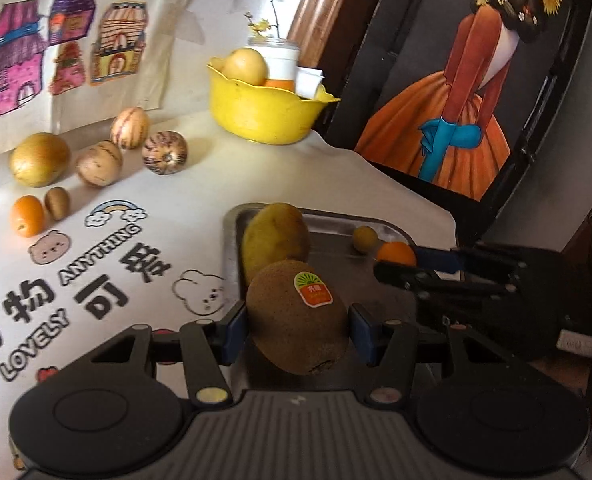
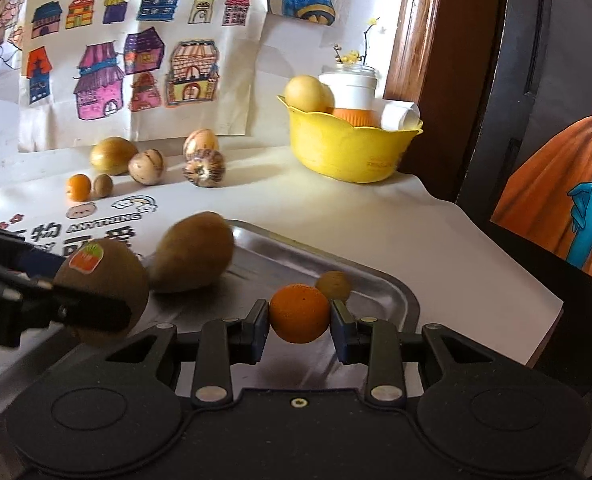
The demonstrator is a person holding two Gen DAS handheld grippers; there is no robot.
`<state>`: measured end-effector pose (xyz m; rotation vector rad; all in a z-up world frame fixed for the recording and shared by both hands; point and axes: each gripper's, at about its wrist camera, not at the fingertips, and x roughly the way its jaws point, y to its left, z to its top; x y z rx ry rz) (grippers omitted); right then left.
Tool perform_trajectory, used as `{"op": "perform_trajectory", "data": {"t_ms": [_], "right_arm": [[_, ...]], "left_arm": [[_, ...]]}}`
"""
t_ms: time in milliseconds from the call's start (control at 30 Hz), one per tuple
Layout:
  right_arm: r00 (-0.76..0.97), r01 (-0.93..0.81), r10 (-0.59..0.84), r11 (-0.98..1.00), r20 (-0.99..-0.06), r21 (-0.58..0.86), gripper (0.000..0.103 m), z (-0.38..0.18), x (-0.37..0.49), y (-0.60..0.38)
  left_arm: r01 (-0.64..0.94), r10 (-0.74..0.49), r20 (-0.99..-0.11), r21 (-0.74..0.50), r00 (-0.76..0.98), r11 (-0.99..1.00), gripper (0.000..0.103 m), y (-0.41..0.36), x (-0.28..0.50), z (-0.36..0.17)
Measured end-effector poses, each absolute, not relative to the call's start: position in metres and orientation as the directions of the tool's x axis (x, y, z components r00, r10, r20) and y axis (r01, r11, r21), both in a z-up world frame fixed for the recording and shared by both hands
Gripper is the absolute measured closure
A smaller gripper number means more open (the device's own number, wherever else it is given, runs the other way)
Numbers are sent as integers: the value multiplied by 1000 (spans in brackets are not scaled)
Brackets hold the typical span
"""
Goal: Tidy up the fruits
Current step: 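Carry the kiwi and orange to the metal tray and release both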
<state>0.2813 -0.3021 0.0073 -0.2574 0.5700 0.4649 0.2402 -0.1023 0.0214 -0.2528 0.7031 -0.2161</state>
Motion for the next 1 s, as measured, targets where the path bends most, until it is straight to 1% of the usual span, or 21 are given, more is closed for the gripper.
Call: {"op": "perform_trajectory", "data": {"t_ms": [333,500,1000], "right_arm": [[733,-493,360,866,-577,-87,69,-7,298,-306],[722,-489,368,871,-586,-55,69,-11,302,-307],[723,-485,354,872,-593,-71,67,-10,301,-306]], "left_arm": [[92,-250,-634,-271,732,958,45,-113,252,12],[98,-247,-626,-263,739,960,45,-115,252,11],[100,-254,-623,-270,740,958,44,-114,252,11]]}}
